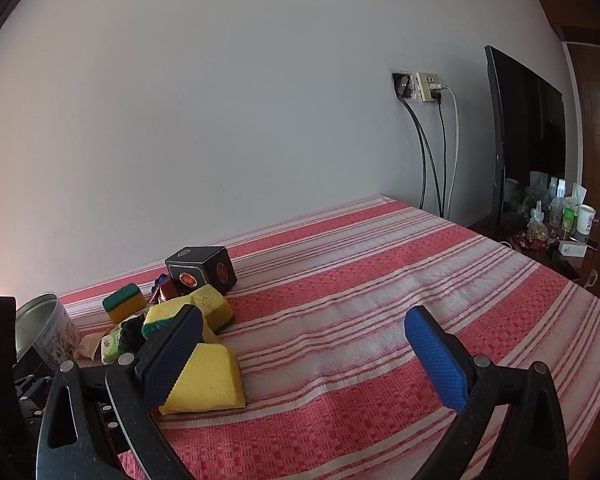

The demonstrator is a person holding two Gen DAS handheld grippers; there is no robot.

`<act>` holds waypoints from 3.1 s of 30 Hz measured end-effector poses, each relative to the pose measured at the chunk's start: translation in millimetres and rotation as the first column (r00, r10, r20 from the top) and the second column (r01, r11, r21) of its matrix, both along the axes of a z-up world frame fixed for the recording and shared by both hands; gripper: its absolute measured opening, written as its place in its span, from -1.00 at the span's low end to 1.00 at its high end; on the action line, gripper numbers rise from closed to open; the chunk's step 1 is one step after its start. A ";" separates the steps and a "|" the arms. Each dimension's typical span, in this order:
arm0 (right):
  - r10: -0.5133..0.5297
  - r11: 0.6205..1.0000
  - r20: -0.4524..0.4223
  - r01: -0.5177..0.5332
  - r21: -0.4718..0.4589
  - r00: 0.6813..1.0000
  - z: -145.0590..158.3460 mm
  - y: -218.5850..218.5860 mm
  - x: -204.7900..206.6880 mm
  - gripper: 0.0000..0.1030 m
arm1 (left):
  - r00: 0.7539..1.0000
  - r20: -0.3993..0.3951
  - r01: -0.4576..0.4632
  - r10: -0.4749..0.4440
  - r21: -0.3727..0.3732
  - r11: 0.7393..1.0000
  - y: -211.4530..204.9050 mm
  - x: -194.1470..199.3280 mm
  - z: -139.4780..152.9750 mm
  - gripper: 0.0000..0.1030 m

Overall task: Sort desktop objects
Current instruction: 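Move both tools toward the pile of objects beside the silver tin, then grasp the red snack packet with the left tool while the right tool grasps a yellow sponge, then carry both items over the silver tin and open both tools to drop them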

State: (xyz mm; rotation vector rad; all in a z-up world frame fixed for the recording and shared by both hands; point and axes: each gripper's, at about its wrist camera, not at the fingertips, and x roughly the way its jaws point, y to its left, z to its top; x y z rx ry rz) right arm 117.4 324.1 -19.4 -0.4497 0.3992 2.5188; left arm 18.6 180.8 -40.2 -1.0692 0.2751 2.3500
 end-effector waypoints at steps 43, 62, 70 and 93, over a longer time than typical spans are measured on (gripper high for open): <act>0.196 0.979 0.223 -0.178 -0.099 0.955 -15.5 -28.9 -46.9 0.99 | 0.998 -0.053 0.042 -0.027 0.309 0.950 -60.1 2.2 23.1 -0.13; 0.302 0.950 0.386 -0.241 -0.197 0.872 -43.3 -42.0 -102.2 0.40 | 0.987 -0.135 -0.040 0.089 0.330 0.943 -74.7 1.1 29.9 -0.13; 0.282 0.956 0.295 -0.243 -0.163 0.913 -24.0 -52.0 -70.7 0.39 | 0.979 -0.183 -0.029 0.094 0.332 0.943 -77.0 8.1 34.2 -0.13; 0.607 0.791 -0.022 -0.601 0.115 0.795 53.9 -224.3 -113.8 0.41 | 0.825 -0.257 -0.445 0.504 0.257 0.858 -250.0 -27.0 72.2 -0.13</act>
